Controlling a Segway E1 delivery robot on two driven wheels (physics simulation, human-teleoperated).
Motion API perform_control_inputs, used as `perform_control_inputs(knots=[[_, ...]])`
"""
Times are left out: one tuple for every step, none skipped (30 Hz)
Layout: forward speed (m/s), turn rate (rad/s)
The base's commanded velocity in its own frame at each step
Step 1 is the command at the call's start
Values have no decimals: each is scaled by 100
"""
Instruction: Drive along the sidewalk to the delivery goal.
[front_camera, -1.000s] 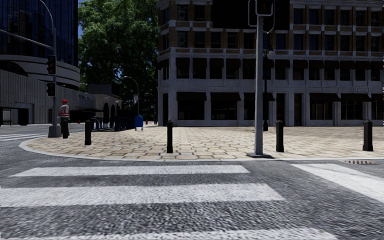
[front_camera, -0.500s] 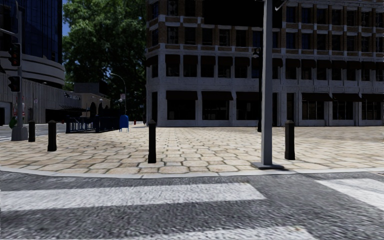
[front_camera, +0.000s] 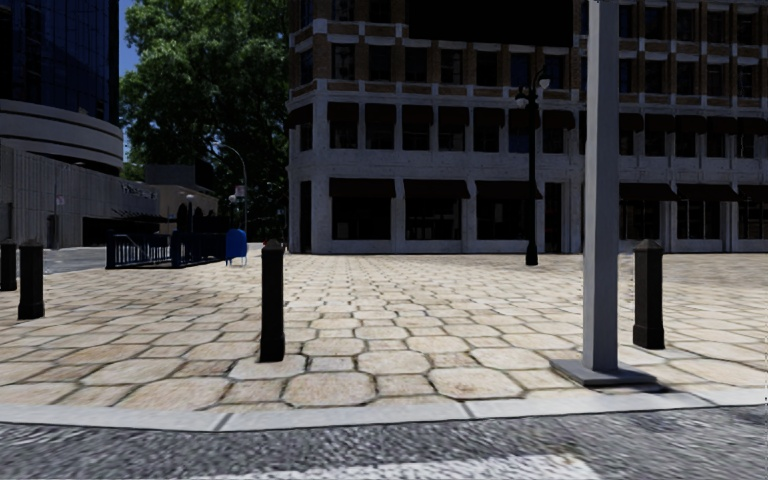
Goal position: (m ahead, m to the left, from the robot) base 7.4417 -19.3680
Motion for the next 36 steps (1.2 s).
perform_control_inputs(knots=[[200, 0], [197, 0], [188, 0], [175, 0], [175, 0], [164, 0], [153, 0], [140, 0], [132, 0], [127, 0], [127, 0], [123, 0], [119, 0], [116, 0], [116, 0], [113, 0], [110, 0], [109, 0], [109, 0], [109, 0], [109, 0], [109, 0], [110, 0], [110, 0], [111, 0], [112, 0], [116, 0], [123, 0], [123, 0], [130, 0], [136, 0], [140, 0], [140, 0], [140, 0], [141, 0], [141, 0]])
